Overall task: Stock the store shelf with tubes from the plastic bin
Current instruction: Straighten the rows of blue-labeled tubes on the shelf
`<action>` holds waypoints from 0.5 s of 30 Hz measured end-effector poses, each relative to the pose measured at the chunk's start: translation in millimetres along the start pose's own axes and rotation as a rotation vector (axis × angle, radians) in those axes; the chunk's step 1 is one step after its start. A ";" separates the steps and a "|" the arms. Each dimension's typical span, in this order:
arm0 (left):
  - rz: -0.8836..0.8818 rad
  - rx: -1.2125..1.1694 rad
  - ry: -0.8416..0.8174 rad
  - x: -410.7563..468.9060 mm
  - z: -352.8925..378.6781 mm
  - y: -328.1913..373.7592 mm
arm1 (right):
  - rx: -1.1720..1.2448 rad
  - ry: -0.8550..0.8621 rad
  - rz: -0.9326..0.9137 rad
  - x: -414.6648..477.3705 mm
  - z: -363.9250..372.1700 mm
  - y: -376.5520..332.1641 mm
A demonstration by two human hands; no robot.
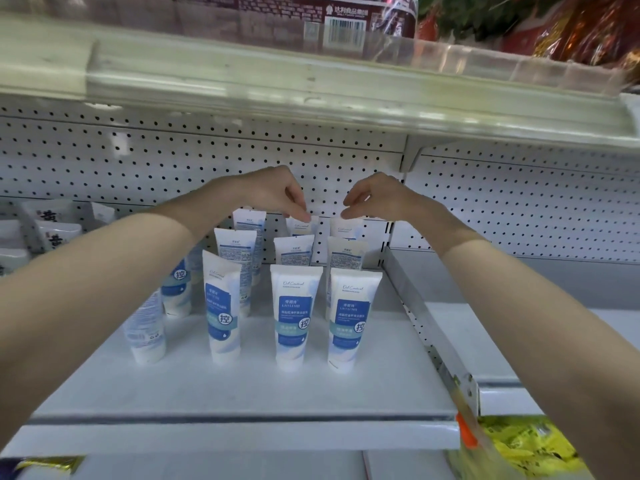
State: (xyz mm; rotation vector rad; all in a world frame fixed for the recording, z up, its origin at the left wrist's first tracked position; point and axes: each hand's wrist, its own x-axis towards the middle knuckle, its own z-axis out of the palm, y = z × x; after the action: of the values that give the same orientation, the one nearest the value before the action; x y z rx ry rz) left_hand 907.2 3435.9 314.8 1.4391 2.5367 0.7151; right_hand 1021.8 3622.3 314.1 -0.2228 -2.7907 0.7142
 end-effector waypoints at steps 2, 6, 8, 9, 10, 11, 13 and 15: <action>-0.023 0.014 -0.096 -6.9 1.1 3.4 | 0.012 -0.108 0.039 -7.4 0.9 -6.4; -0.047 0.057 -0.150 -11.7 13.2 6.5 | -0.020 -0.228 0.086 -17.9 8.3 -12.0; -0.050 0.083 -0.131 -12.6 18.0 7.9 | -0.038 -0.221 0.087 -20.2 11.9 -13.0; -0.052 0.095 -0.125 -13.4 19.2 8.7 | -0.045 -0.214 0.085 -21.1 13.2 -14.0; -0.054 0.101 -0.123 -14.4 19.8 9.9 | -0.050 -0.208 0.085 -21.8 14.1 -14.8; -0.058 0.100 -0.124 -15.0 20.0 11.2 | -0.051 -0.204 0.086 -21.9 14.8 -15.3; -0.053 0.067 -0.122 -16.3 20.0 13.6 | -0.042 -0.196 0.098 -22.3 16.0 -16.2; -0.043 0.033 -0.119 -16.6 20.7 14.5 | -0.015 -0.191 0.119 -22.2 17.8 -16.5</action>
State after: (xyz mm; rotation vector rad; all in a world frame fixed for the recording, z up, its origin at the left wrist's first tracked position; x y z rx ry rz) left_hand 934.4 3435.2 301.6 1.3882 2.4922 0.5658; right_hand 1036.6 3595.3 302.6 -0.3430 -2.9855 0.7800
